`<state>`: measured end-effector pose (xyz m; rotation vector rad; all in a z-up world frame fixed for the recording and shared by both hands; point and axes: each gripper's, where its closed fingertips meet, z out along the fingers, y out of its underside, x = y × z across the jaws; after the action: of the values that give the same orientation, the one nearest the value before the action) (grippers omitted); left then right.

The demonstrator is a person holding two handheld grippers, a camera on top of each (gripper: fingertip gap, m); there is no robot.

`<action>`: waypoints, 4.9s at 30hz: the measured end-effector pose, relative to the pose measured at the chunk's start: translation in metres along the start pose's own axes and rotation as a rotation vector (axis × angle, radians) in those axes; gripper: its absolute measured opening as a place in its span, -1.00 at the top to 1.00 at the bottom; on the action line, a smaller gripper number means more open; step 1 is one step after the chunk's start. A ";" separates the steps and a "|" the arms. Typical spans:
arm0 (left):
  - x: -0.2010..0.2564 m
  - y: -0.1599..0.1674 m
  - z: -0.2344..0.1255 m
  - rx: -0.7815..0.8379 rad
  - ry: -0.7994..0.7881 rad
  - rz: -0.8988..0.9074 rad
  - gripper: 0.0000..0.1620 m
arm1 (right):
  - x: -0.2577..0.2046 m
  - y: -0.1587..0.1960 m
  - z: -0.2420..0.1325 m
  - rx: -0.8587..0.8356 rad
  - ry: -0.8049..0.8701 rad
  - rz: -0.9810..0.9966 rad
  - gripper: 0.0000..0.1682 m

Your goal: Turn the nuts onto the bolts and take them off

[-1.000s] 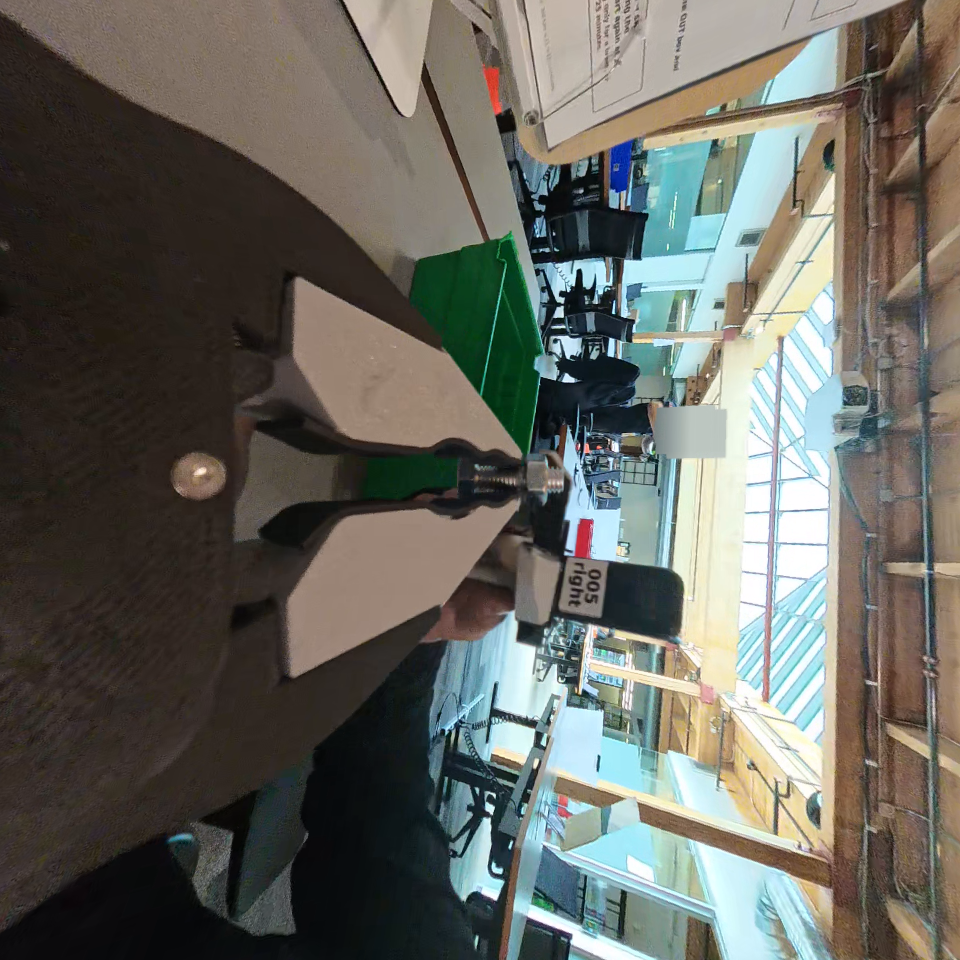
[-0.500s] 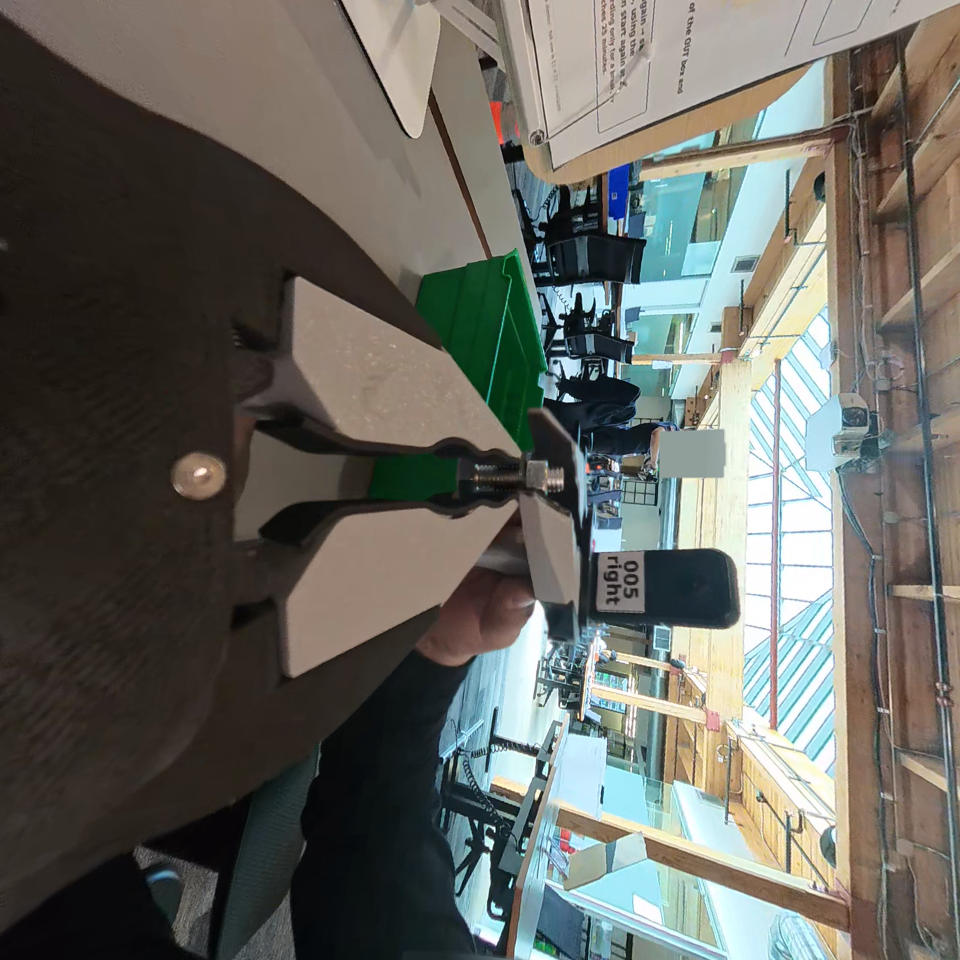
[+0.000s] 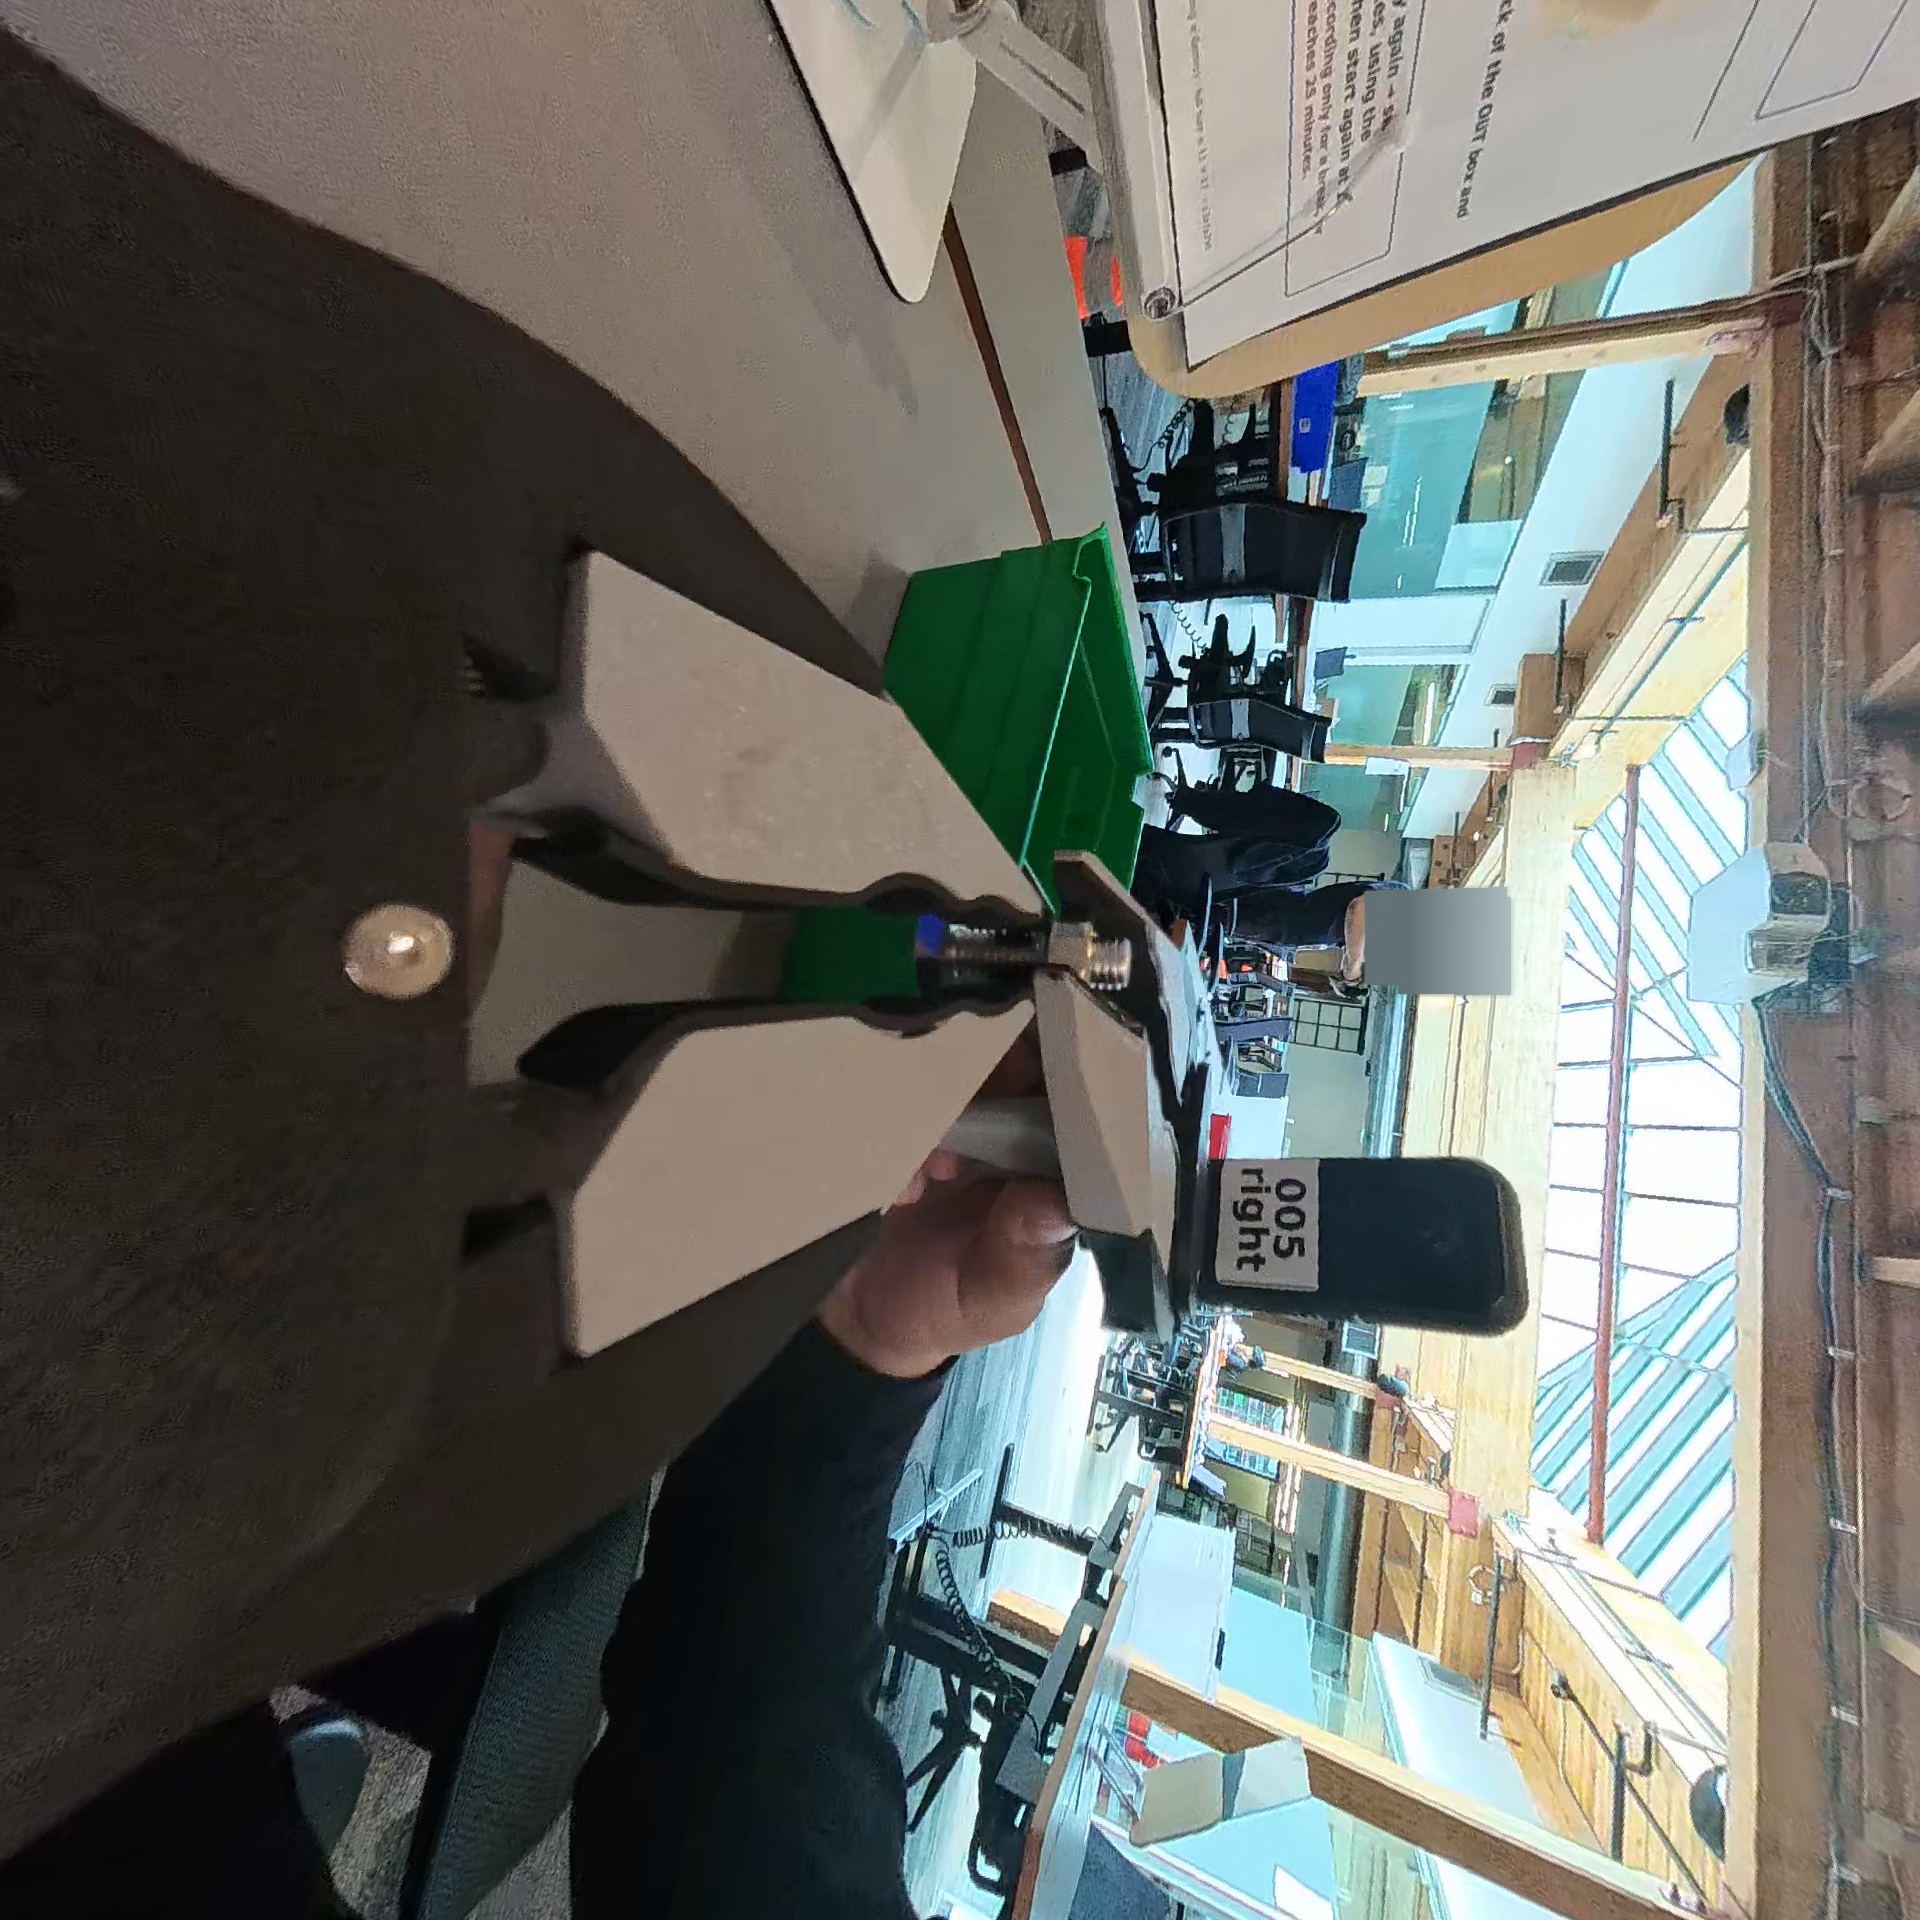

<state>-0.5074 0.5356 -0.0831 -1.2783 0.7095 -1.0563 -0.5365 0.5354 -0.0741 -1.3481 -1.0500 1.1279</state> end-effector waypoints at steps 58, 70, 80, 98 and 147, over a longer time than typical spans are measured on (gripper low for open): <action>-0.011 0.024 0.005 -0.154 -0.100 0.081 0.60 | 0.009 0.003 -0.002 -0.012 0.047 -0.019 0.81; -0.009 0.027 0.006 -0.164 -0.103 0.131 0.80 | 0.007 0.007 0.001 -0.023 0.056 -0.032 0.82; -0.019 0.029 0.004 -0.197 -0.175 0.204 0.81 | 0.011 0.007 0.000 -0.015 0.061 -0.008 0.78; -0.019 0.031 0.006 -0.211 -0.191 0.202 0.81 | 0.006 0.013 0.008 -0.008 0.028 0.030 0.59; -0.024 0.028 0.004 -0.183 -0.205 0.139 0.81 | 0.009 0.005 0.005 0.024 0.066 0.003 0.54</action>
<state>-0.5072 0.5580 -0.1130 -1.4489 0.7390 -0.7481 -0.5402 0.5448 -0.0802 -1.3593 -0.9837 1.0874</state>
